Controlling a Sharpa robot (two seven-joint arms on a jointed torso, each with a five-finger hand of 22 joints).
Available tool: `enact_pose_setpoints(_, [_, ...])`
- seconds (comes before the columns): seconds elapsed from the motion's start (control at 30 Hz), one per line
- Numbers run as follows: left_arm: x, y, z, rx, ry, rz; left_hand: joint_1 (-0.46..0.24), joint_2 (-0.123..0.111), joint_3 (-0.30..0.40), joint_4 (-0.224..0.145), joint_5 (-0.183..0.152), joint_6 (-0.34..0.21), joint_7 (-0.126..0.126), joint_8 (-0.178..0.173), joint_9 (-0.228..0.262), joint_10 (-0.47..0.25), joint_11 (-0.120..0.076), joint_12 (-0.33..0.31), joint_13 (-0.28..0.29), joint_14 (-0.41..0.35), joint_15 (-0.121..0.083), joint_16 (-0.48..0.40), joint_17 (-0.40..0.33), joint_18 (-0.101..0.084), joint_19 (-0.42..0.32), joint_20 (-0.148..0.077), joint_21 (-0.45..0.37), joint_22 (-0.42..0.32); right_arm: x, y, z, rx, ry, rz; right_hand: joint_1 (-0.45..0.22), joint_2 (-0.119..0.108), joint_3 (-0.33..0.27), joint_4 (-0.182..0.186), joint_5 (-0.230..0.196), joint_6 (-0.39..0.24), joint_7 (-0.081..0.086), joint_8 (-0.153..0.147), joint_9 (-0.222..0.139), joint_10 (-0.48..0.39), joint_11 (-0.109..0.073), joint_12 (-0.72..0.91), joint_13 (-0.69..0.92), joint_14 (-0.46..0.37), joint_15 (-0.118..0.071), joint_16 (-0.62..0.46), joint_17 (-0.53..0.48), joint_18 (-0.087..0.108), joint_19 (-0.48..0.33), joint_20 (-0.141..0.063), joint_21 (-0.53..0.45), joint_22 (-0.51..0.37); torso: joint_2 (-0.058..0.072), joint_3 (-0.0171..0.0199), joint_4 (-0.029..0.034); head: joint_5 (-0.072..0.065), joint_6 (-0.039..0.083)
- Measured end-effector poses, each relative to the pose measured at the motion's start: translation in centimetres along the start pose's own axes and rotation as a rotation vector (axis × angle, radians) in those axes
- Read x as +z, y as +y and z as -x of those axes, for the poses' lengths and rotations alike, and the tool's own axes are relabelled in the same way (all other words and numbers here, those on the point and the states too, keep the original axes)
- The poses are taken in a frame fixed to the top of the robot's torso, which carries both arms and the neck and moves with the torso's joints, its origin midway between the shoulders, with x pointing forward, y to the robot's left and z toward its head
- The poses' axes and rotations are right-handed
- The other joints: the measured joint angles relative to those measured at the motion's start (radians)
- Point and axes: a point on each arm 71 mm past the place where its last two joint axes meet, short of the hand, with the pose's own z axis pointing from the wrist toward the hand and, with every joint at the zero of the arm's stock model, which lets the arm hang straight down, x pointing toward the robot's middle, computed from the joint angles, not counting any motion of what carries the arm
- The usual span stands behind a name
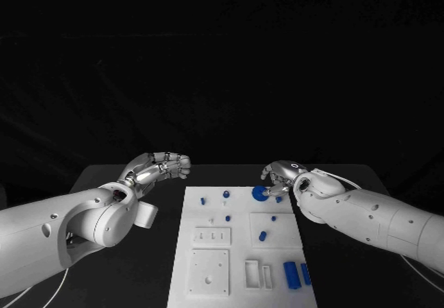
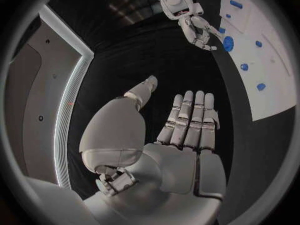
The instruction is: Assemble the parts on the task board
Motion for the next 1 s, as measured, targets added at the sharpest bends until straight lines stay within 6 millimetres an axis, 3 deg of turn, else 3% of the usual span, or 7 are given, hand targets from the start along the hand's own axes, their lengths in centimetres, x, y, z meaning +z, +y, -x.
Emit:
enact_pose_setpoints(0.27, [0.1,0.0,-0.1,-0.001,0.002,0.001,0.000,0.000,0.000,0.000,0.000,0.004,0.004,-0.004,0.000,0.000,0.000,0.000,0.000,0.000,0.000,0.000,-0.001,0.000,0.000,0.000,0.000,0.000,0.1,0.3,-2.1,0.016,0.052,-0.002,-0.004,0.004,0.004,-0.010,0.016,-0.004,-0.003,0.000,0.001,0.036,-0.001,0.028,0.044,-0.007,0.000,0.004,0.016,-0.001,-0.002,-0.002,0.018,0.000,0.002,0.0012,0.0018,-0.003,-0.002])
enact_pose_setpoints(0.57, [0.1,0.0,-0.1,0.000,0.002,0.002,0.000,0.000,0.000,0.000,0.000,0.004,0.004,-0.004,0.000,0.000,0.000,0.000,-0.001,0.000,0.000,0.000,-0.001,0.000,0.000,0.000,0.000,0.001,0.4,0.5,-2.3,0.021,0.052,0.006,-0.006,0.020,0.011,-0.014,0.016,-0.004,-0.003,0.000,0.003,0.037,-0.002,0.033,0.051,-0.007,0.000,0.004,0.023,-0.007,-0.005,-0.006,0.028,0.000,0.003,0.0001,0.0021,-0.002,-0.009])
enact_pose_setpoints(1.0, [0.1,0.1,0.0,0.002,0.003,0.004,0.000,0.000,0.000,0.000,0.000,0.004,0.004,-0.004,-0.001,0.000,0.000,0.000,-0.001,0.000,0.000,0.000,-0.002,0.000,0.000,0.000,-0.004,0.001,0.3,0.3,-2.6,0.021,0.061,0.001,-0.010,0.032,0.079,0.019,-0.023,0.001,-0.003,0.000,0.002,0.045,-0.002,0.032,0.064,-0.007,0.000,0.004,0.035,-0.016,-0.014,-0.007,0.045,0.000,0.002,-0.0007,0.0012,0.000,-0.015])
